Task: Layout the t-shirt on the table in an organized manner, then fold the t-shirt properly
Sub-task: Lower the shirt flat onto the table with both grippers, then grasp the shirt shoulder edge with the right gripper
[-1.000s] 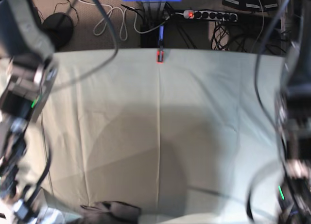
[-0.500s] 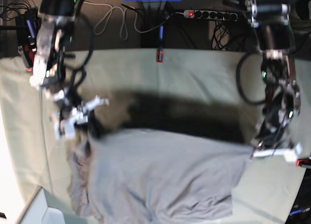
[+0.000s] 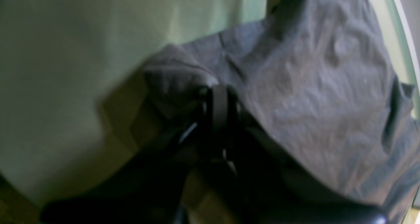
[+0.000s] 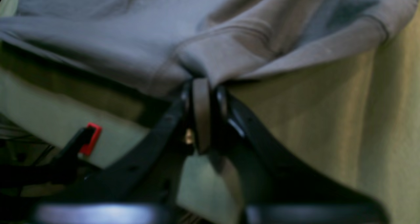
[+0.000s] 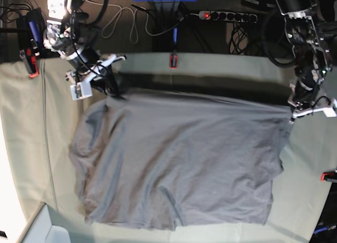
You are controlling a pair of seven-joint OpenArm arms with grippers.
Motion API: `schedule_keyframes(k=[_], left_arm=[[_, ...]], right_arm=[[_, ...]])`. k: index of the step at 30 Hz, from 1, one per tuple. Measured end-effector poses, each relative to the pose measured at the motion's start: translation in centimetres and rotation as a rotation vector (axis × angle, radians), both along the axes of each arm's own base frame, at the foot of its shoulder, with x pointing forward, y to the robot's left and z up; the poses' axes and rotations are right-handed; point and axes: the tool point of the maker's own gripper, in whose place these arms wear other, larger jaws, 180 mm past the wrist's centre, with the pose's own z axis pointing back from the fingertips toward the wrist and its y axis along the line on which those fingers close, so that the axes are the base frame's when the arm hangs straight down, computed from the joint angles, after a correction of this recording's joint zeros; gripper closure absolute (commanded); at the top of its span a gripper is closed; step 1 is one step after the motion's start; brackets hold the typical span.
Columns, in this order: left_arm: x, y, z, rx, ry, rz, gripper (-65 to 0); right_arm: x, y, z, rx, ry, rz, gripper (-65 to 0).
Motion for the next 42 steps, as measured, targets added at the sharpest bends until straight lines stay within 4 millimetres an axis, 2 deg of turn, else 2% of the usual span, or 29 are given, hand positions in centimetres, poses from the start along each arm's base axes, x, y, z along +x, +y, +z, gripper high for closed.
schedule_keyframes(k=[4, 7, 14, 18, 20, 23, 26, 30, 34, 37, 40, 42], left_arm=[[-0.3, 1.5, 0.5, 0.018, -0.008, 0.032, -0.1], [-0.3, 2.3, 1.7, 0.032, -0.034, 0.050, -0.1], [-0.4, 4.6, 5.5, 0.078, -0.121, 0.106, -0.1], [-0.8, 6.1, 7.0, 0.115, -0.155, 0.143, -0.1], [-0.9, 6.1, 7.0, 0.113, -0.152, 0.144, -0.1], [-0.8, 6.1, 6.9, 0.112, -0.153, 0.143, -0.1], [-1.0, 5.8, 6.5, 0.104, -0.145, 0.143, -0.1], [-1.1, 5.7, 6.4, 0.101, -0.140, 0.141, -0.1], [-1.2, 5.4, 6.0, 0.089, -0.140, 0.148, -0.1], [-1.4, 5.1, 5.6, 0.083, -0.131, 0.145, -0.1], [-1.6, 4.9, 5.4, 0.078, -0.125, 0.145, -0.1], [-1.8, 4.7, 5.1, 0.074, -0.121, 0.147, -0.1]], right_arm=[[-1.8, -0.5, -0.1, -0.024, 0.021, -0.004, -23.5], [-2.7, -0.4, 0.8, -0.027, 0.005, -0.002, -29.3], [-2.9, -1.2, 0.9, -0.011, 0.011, -0.075, -30.6], [-1.9, -0.2, 1.3, 0.024, -0.009, -0.095, -30.6], [-1.5, 0.2, 1.5, 0.029, -0.017, -0.086, -30.6], [-1.2, 2.0, 1.0, 0.032, 0.032, -0.042, -30.6], [-0.4, 2.4, 0.7, 0.008, 0.079, -0.008, -30.6], [0.9, 4.2, 1.1, 0.025, 0.099, 0.020, -30.6], [3.2, 4.0, 1.9, -0.007, 0.090, 0.038, -30.6], [5.0, 4.9, 2.7, -0.028, 0.090, 0.078, -30.6], [5.9, 5.3, 2.8, -0.043, 0.135, 0.075, -30.6], [6.4, 4.8, 2.7, -0.063, 0.165, 0.056, -30.4]])
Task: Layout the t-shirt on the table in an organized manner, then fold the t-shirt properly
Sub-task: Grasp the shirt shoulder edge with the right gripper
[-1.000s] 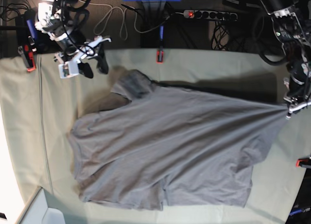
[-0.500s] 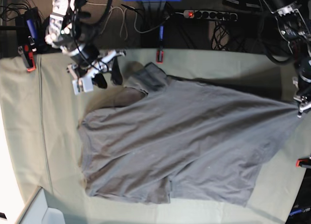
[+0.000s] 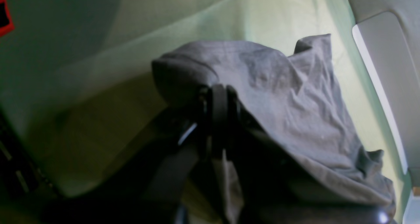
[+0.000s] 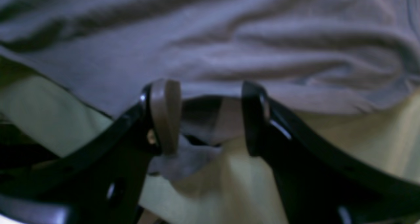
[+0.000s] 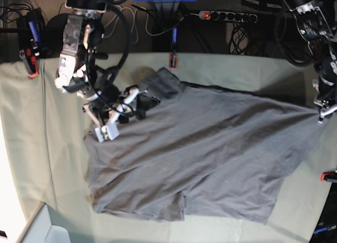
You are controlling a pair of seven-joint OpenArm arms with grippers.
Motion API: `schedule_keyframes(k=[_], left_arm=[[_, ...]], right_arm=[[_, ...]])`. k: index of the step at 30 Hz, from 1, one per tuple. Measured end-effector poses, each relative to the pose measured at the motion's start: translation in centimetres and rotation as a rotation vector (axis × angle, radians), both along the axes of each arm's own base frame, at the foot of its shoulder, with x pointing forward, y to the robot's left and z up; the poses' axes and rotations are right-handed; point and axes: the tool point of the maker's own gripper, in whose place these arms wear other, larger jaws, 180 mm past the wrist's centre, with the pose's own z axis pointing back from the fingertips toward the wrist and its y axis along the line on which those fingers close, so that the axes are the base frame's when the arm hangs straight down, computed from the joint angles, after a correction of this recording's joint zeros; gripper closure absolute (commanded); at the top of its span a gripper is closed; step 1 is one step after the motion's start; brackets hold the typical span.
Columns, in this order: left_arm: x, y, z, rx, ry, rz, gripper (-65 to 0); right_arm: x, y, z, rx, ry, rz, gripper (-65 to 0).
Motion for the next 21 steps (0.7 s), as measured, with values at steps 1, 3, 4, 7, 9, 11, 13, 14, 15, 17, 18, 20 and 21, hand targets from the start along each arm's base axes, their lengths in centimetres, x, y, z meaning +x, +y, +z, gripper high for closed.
schedule_keyframes(k=[1, 3, 4, 7, 9, 11, 13, 14, 15, 17, 18, 20, 21], left_arm=[[-0.2, 0.0, -0.1, -0.002, 0.003, 0.004, -0.1], [-0.3, -0.2, -0.3, -0.009, 0.005, 0.005, -0.1], [-0.4, -0.3, -0.5, -0.010, 0.009, 0.004, -0.1], [-0.7, -0.4, -0.7, -0.012, 0.018, 0.002, -0.1], [-0.8, -0.5, -0.7, -0.010, 0.016, 0.002, -0.1], [-0.6, -0.4, -0.3, -0.005, 0.009, 0.001, -0.1], [-0.6, -0.5, -0.2, -0.004, 0.005, 0.000, -0.1], [-0.5, -0.5, -0.2, -0.004, 0.005, 0.000, -0.1], [-0.5, -0.5, -0.2, -0.004, 0.005, 0.000, -0.1], [-0.5, -0.5, -0.2, -0.004, 0.005, 0.000, -0.1], [-0.5, -0.5, -0.2, -0.004, 0.005, 0.000, -0.1], [-0.5, -0.5, -0.2, -0.004, 0.004, 0.000, -0.1], [-0.5, -0.5, -0.2, -0.004, 0.005, 0.000, -0.1]], right_arm=[[0.4, -0.3, 0.2, -0.002, 0.001, -0.019, -30.4], [1.5, -1.0, 0.6, 0.000, 0.007, -0.085, -30.3], [1.9, -1.5, 0.6, 0.004, 0.017, -0.128, -30.3], [2.3, -3.1, 0.3, -0.003, 0.059, -0.250, -30.3], [2.3, -3.2, 0.1, 0.004, 0.068, -0.270, -30.3], [2.5, -2.5, -0.6, 0.009, 0.097, -0.273, -30.3], [2.5, -2.0, -1.5, 0.021, 0.134, -0.292, -30.3], [2.5, -1.9, -1.8, 0.026, 0.145, -0.303, -30.3], [2.3, -1.9, -2.3, 0.022, 0.162, -0.310, -30.4], [1.8, -1.6, -3.1, 0.013, 0.189, -0.297, -30.4], [1.6, -1.2, -3.3, 0.013, 0.196, -0.288, -30.4], [1.6, -1.0, -3.4, 0.015, 0.198, -0.285, -30.4], [1.6, -1.1, -3.3, 0.016, 0.196, -0.288, -30.4]])
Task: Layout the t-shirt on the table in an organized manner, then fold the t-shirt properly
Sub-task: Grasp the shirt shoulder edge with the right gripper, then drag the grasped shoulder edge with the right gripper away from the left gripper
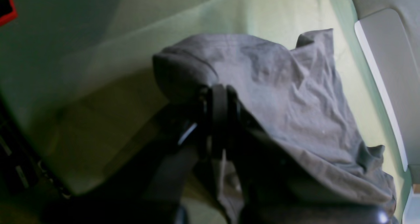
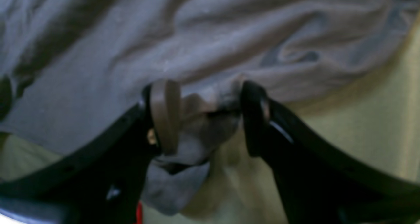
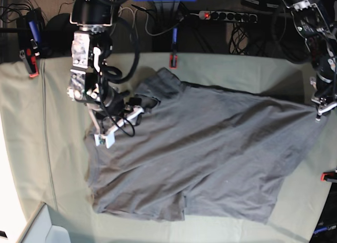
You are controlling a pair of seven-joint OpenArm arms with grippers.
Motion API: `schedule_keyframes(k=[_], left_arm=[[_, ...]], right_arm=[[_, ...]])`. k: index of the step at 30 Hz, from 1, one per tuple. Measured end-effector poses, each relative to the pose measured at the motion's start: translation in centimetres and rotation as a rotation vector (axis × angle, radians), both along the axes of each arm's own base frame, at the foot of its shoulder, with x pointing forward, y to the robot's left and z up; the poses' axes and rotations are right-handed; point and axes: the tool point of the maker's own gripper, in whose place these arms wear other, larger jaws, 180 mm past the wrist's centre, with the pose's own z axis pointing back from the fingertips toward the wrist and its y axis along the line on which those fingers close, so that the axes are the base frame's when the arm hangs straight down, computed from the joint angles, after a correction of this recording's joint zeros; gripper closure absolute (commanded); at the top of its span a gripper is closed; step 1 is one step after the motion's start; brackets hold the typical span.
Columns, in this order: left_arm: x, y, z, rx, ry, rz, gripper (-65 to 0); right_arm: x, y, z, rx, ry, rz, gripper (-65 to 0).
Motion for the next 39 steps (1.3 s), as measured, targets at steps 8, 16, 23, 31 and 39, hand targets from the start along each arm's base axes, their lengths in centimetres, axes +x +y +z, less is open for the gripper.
schedule_keyframes(k=[8, 16, 23, 31, 39], left_arm=[[0.0, 0.0, 0.0, 0.000, -0.001, 0.000, -0.1], [0.1, 0.0, 0.1, 0.000, -0.003, 0.000, -0.1], [0.0, 0.0, 0.0, 0.000, 0.001, 0.000, -0.1], [-0.1, 0.0, -0.1, -0.001, 0.002, 0.000, -0.1], [-0.2, -1.1, -0.9, -0.040, 0.003, 0.002, -0.1]], right_arm=[[-0.2, -1.0, -0.3, -0.004, 0.027, -0.084, -30.3], [-0.7, -0.8, -2.7, 0.007, 0.109, -0.117, -28.8], [-0.1, -0.9, -2.9, 0.005, 0.075, -0.132, 0.0], [-1.4, -7.2, -3.2, -0.014, 0.082, -0.290, 0.0], [-2.5, -13.7, -0.5, -0.110, 0.001, -0.356, 0.0]])
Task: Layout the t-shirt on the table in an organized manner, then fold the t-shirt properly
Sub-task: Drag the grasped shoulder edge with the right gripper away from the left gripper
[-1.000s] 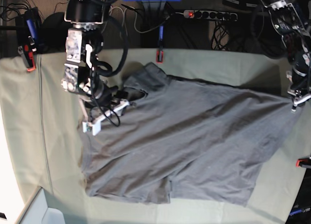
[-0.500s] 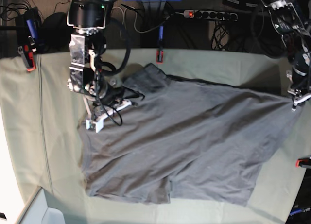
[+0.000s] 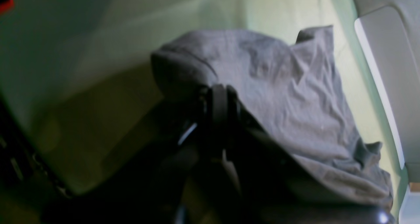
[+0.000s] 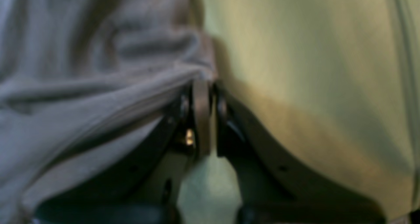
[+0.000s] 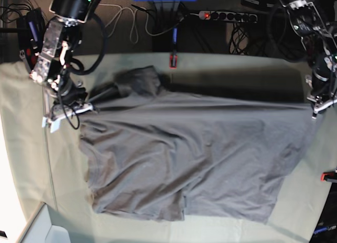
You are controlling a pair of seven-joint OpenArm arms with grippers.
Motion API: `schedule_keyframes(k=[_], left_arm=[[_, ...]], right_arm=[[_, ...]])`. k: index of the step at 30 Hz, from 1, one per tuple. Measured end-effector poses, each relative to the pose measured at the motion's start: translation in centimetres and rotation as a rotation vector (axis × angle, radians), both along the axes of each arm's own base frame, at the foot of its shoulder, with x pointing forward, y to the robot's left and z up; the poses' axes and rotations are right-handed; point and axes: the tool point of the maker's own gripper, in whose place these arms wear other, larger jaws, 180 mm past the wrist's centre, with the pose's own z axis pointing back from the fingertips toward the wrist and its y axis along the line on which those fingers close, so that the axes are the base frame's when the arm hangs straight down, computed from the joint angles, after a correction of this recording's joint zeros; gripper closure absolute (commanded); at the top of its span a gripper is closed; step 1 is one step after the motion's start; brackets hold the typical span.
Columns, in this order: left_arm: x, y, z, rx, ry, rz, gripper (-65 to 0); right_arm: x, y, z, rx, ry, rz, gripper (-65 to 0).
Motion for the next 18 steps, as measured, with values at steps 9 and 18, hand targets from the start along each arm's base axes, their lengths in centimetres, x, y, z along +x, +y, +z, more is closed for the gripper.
schedule_keyframes(k=[9, 18], left_arm=[[-0.1, -1.3, -0.8, -0.038, -0.002, 0.009, -0.1], [-0.1, -0.7, -0.5, -0.022, -0.006, 0.014, -0.1]], right_arm=[[2.2, -0.2, 2.0, -0.038, -0.082, 0.148, -5.4], [3.4, 0.8, 3.6, -0.051, -0.181, 0.209, -28.9]])
